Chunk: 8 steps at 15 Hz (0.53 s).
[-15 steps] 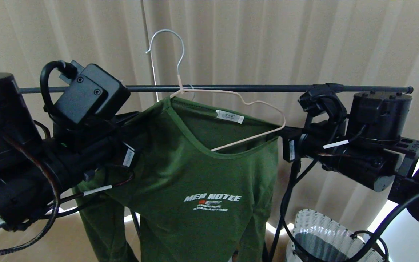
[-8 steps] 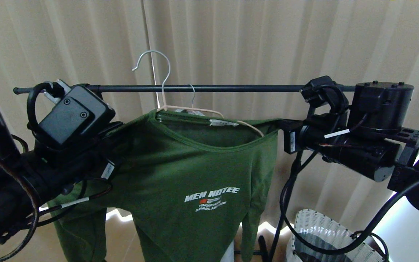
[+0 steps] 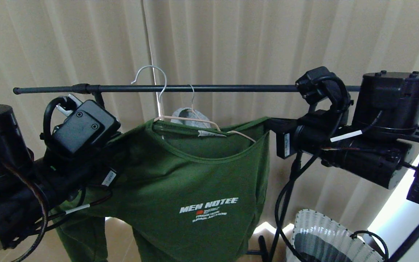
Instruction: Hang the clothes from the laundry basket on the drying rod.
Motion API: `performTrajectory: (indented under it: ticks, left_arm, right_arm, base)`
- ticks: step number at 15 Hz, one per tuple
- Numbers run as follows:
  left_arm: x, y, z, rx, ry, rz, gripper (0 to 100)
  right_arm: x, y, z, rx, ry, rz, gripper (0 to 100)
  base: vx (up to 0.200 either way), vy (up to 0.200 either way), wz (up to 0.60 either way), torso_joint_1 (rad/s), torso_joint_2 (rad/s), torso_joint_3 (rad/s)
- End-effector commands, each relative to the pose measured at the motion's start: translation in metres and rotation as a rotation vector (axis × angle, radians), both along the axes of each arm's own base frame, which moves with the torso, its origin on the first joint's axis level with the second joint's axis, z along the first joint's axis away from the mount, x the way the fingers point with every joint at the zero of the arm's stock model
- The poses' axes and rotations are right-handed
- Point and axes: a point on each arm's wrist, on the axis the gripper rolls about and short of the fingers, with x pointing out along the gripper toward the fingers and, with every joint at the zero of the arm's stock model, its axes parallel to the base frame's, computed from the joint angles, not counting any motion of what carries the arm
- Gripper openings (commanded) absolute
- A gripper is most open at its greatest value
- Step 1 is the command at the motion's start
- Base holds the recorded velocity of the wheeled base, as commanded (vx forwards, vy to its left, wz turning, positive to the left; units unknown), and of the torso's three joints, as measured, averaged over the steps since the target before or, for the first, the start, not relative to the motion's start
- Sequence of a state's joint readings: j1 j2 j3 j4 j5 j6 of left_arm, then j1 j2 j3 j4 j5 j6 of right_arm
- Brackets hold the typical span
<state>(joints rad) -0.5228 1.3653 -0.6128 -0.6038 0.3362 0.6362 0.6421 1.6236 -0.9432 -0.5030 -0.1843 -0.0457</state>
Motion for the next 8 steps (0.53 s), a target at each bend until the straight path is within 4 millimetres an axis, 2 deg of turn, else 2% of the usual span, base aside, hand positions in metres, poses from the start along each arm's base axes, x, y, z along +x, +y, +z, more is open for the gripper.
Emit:
performTrajectory:
  ticks: [1, 3, 4, 8]
  left_arm:
    - [0.005, -0.002, -0.002, 0.007, 0.008, 0.016, 0]
    - [0.005, -0.002, -0.001, 0.004, 0.004, 0.018, 0]
    - [0.005, -0.002, -0.001, 0.003, 0.004, 0.018, 0]
    - [0.005, -0.003, 0.004, -0.013, -0.012, 0.016, 0]
  right_arm:
    - [-0.02, 0.002, 0.008, 0.005, -0.007, 0.048, 0]
    - [-0.029, 0.003, 0.004, -0.007, 0.009, 0.073, 0]
    - [-0.033, 0.002, 0.003, -0.011, 0.014, 0.079, 100]
    - [-0.045, -0.006, -0.014, -0.043, 0.053, 0.085, 100]
  base:
    - [0.0, 0.0, 0.0, 0.0, 0.0, 0.0]
    - [0.0, 0.0, 0.0, 0.0, 0.0, 0.0]
    - [0.0, 0.0, 0.0, 0.0, 0.0, 0.0]
    - [0.0, 0.0, 0.0, 0.0, 0.0, 0.0]
